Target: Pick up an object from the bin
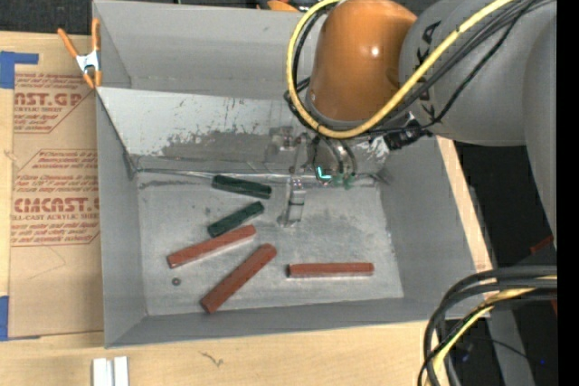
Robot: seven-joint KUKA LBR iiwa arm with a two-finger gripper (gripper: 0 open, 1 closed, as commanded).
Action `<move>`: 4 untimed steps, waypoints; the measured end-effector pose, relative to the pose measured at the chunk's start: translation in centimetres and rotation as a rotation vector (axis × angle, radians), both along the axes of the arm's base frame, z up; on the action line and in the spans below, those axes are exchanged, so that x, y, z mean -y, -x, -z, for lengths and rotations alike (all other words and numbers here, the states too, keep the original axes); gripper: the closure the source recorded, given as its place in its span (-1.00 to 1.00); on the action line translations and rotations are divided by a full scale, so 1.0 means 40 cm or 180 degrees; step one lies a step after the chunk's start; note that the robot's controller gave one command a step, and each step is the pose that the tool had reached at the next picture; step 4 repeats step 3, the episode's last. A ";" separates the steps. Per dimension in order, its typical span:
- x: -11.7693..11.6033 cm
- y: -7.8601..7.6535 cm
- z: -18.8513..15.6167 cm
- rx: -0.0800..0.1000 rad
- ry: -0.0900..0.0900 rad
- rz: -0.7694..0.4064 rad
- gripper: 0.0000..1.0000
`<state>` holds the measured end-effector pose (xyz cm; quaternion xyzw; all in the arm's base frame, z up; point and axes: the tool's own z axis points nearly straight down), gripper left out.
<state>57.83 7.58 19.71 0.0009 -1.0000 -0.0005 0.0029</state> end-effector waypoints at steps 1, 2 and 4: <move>-0.167 0.057 0.317 -0.0002 0.0000 -0.0309 -1.00; -0.163 0.050 0.304 0.0022 -0.0003 -0.0296 1.00; -0.215 0.049 -0.033 0.0049 -0.0004 -0.0421 1.00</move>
Offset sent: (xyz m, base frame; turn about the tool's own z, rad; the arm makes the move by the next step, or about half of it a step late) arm -0.0200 0.0641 -0.1217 -0.0923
